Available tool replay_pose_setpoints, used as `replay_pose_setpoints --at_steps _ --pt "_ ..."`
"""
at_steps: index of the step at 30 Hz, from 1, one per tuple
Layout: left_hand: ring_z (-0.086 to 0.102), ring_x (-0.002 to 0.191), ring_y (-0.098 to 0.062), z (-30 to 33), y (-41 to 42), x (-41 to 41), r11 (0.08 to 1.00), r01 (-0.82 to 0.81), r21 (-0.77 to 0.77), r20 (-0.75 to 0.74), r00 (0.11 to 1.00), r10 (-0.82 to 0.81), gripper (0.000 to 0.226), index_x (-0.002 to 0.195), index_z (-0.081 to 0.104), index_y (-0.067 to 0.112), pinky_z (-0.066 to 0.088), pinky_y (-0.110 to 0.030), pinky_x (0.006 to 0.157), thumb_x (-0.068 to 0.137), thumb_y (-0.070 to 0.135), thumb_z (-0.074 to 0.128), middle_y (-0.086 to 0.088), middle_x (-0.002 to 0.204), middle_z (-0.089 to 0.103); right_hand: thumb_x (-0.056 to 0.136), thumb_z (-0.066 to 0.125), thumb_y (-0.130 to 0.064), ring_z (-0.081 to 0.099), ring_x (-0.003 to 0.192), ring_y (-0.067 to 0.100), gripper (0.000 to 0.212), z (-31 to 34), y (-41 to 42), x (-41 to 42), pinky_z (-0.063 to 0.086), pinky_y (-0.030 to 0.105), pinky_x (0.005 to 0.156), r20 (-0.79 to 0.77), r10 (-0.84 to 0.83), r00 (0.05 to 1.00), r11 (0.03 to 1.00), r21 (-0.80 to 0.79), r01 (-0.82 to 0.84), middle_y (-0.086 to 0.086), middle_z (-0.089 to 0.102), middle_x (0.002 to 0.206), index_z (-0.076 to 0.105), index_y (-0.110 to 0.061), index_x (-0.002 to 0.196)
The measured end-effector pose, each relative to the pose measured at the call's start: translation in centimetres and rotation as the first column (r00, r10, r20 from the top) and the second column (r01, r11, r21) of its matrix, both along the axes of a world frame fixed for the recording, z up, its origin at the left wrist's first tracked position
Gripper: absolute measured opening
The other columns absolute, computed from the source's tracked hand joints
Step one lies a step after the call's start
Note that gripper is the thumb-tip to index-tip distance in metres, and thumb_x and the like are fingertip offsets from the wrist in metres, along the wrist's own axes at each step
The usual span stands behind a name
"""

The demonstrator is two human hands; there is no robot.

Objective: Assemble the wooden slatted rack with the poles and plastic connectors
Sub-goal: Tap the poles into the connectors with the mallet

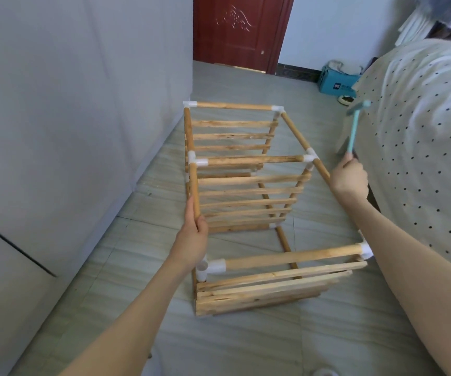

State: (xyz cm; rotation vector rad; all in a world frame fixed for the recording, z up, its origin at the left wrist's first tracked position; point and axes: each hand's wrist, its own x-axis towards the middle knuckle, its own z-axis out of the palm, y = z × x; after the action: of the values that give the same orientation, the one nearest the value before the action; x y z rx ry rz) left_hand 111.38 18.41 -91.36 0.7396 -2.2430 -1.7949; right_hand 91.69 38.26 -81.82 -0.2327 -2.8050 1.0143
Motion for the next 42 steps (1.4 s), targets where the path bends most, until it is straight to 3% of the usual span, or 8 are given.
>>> replay_pose_setpoints --at_steps 2,7,11,23,27,32,37,42 --pt "0.055 0.105 -0.014 -0.8 -0.3 -0.2 1.0 -0.008 -0.009 -0.001 1.0 0.008 0.053 0.148 0.002 0.043 0.038 -0.031 0.094 0.102 0.029 0.026 0.003 0.133 0.048 0.102 0.026 -0.027 0.052 0.092 0.035 0.04 0.2 0.3 -0.1 0.043 0.038 0.08 0.167 0.026 0.986 0.999 0.04 -0.033 0.019 0.056 0.106 0.053 -0.002 0.118" --pt "0.048 0.125 -0.024 -1.4 -0.7 -0.4 1.0 0.007 -0.005 0.017 1.0 -0.007 0.052 0.146 0.001 0.047 0.035 -0.045 0.108 0.102 0.032 0.025 0.004 0.146 0.039 0.103 0.019 -0.032 0.051 0.078 0.028 0.046 1.5 -0.3 -0.6 0.037 0.033 0.067 -0.2 0.056 0.978 0.998 -0.004 -0.058 0.011 0.054 0.088 0.053 -0.001 0.107" --pt "0.049 0.122 -0.024 -1.4 -0.8 -0.6 0.999 0.022 -0.037 0.021 1.0 -0.021 0.052 0.147 0.0 0.043 0.036 -0.043 0.106 0.102 0.032 0.024 0.001 0.144 0.041 0.1 0.031 -0.024 0.054 0.066 0.024 0.035 -0.5 1.2 0.4 0.045 0.031 0.058 0.318 0.132 0.939 0.955 0.212 -0.206 0.01 0.054 0.077 0.054 0.0 0.111" --pt "0.044 0.124 -0.041 -2.5 -1.5 -1.5 0.994 -0.092 -0.055 0.042 0.995 0.094 0.048 0.147 0.012 0.037 0.033 -0.052 0.107 0.102 0.029 0.027 -0.017 0.137 0.046 0.101 0.024 -0.035 0.047 0.063 0.029 0.042 2.2 15.8 10.8 0.039 0.038 0.062 -0.238 0.176 0.955 0.984 0.021 -0.176 0.008 0.049 0.064 0.043 -0.013 0.07" --pt "0.044 0.122 -0.04 -2.2 -1.5 -1.3 0.991 -0.085 -0.101 0.066 0.994 0.091 0.048 0.148 0.016 0.035 0.033 -0.053 0.107 0.101 0.033 0.026 -0.012 0.139 0.046 0.1 0.023 -0.042 0.06 0.089 0.04 0.051 -3.3 18.6 14.0 0.045 0.042 0.077 0.22 0.189 0.957 0.943 0.232 -0.239 0.022 0.063 0.09 0.059 -0.007 0.097" --pt "0.045 0.124 -0.036 -1.5 -1.0 -0.8 0.991 -0.078 -0.105 0.074 0.993 0.086 0.047 0.148 0.016 0.034 0.031 -0.051 0.109 0.102 0.035 0.026 -0.006 0.143 0.043 0.099 0.027 -0.037 0.043 0.059 0.026 0.039 0.4 18.9 14.4 0.037 0.041 0.059 -0.389 0.067 0.919 0.982 -0.137 -0.13 0.005 0.044 0.058 0.038 -0.021 0.066" --pt "0.045 0.126 -0.031 -0.4 0.0 -0.2 0.992 -0.068 -0.103 0.04 0.997 0.072 0.047 0.149 0.018 0.029 0.03 -0.046 0.109 0.103 0.031 0.027 -0.003 0.144 0.041 0.101 0.021 -0.041 0.059 0.09 0.037 0.049 -5.3 18.9 15.9 0.043 0.038 0.075 0.217 0.108 0.97 0.967 0.202 -0.153 0.022 0.064 0.097 0.056 -0.008 0.106" --pt "0.039 0.132 -0.027 0.3 0.4 0.7 0.998 -0.031 -0.046 0.013 0.999 0.032 0.046 0.149 0.016 0.031 0.029 -0.043 0.111 0.103 0.032 0.025 -0.002 0.148 0.036 0.101 0.025 -0.036 0.048 0.073 0.031 0.042 -2.4 18.1 14.9 0.034 0.033 0.066 -0.016 0.217 0.976 0.975 0.051 -0.216 0.006 0.051 0.068 0.042 -0.018 0.068"
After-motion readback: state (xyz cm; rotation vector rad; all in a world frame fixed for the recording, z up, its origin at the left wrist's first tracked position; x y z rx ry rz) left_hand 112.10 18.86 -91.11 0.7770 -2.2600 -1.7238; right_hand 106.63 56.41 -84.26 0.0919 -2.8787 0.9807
